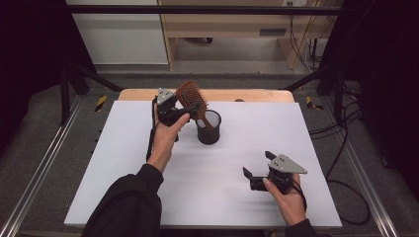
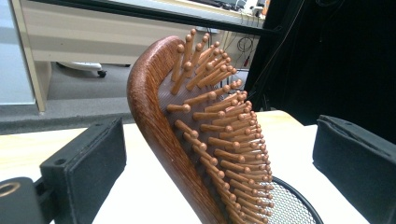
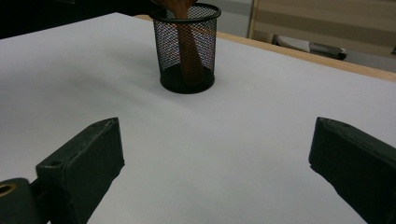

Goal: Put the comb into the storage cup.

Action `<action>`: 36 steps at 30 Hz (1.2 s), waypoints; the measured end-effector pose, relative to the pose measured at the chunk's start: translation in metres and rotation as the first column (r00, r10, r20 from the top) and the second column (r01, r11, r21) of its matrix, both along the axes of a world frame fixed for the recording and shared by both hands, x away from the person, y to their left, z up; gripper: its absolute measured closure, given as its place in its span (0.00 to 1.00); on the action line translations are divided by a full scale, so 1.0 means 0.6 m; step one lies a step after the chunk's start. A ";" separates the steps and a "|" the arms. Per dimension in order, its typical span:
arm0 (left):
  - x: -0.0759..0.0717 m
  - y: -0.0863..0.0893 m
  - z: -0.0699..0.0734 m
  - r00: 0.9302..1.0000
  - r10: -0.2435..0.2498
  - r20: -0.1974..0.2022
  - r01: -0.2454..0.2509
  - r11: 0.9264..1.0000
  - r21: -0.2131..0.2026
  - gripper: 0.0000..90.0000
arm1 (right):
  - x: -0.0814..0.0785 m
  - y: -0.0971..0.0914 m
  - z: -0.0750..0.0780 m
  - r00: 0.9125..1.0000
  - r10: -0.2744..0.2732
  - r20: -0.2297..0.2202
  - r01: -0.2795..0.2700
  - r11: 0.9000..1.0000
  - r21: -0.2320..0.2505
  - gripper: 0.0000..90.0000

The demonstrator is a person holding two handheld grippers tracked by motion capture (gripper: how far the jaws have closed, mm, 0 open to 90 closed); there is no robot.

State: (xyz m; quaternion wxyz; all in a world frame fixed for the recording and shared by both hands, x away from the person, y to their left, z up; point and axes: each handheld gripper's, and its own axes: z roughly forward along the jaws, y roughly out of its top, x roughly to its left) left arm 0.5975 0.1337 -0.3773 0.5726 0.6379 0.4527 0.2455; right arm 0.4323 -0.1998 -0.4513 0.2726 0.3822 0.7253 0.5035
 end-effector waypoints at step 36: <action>-0.059 0.042 0.003 0.998 0.003 0.067 -0.005 1.000 0.028 0.03 | 0.001 0.002 -0.002 1.000 -0.001 0.001 0.001 1.000 -0.022 0.04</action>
